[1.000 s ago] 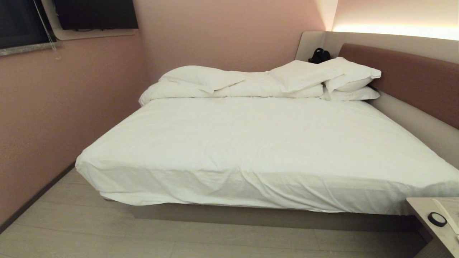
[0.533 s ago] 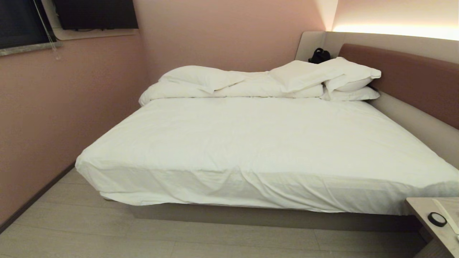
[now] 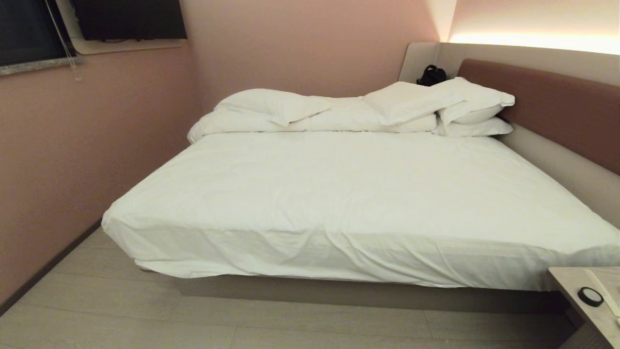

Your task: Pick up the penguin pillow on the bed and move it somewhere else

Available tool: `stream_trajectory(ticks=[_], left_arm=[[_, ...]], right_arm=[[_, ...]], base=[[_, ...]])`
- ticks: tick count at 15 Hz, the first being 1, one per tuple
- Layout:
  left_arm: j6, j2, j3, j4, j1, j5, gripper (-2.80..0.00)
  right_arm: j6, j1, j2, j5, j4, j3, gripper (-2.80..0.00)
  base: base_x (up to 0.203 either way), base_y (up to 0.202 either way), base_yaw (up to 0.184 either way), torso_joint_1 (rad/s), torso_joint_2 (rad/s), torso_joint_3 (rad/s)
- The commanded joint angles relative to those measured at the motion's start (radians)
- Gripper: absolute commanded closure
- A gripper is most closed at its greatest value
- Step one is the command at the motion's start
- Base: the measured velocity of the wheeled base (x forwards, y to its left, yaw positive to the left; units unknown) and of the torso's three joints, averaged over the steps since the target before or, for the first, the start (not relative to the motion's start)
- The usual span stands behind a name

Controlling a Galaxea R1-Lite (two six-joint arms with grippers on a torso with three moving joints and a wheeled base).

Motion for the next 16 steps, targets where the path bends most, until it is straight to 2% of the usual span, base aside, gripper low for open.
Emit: stream_trajectory(ticks=[1,10,11,12,16], left_arm=[[-0.001,0.000,0.000,-0.001,0.000,0.000,0.00],[-0.001,0.000,0.000,-0.001,0.000,0.000,0.00],[-0.001,0.000,0.000,-0.001,0.000,0.000,0.00],[-0.001,0.000,0.000,-0.001,0.000,0.000,0.00],[-0.001,0.000,0.000,-0.001,0.000,0.000,0.00]], right_arm=[[-0.021,0.000,0.052,0.002,-0.047,-0.002,0.00],[-0.077,0.000,0.183,0.005,-0.089,0.002,0.00],[-0.078,0.000,0.183,0.005,-0.089,0.006,-0.14],[-0.081,0.000,0.182,0.006,-0.089,0.008,-2.80],[-0.083,-0.002,0.134,0.022,-0.084,0.031,-2.80]], base=[[0.000,0.000,0.000,0.000,0.00,0.000],[0.000,0.000,0.000,0.000,0.00,0.000],[0.000,0.000,0.000,0.000,0.00,0.000],[0.000,0.000,0.000,0.000,0.00,0.000],[0.000,0.000,0.000,0.000,0.00,0.000]])
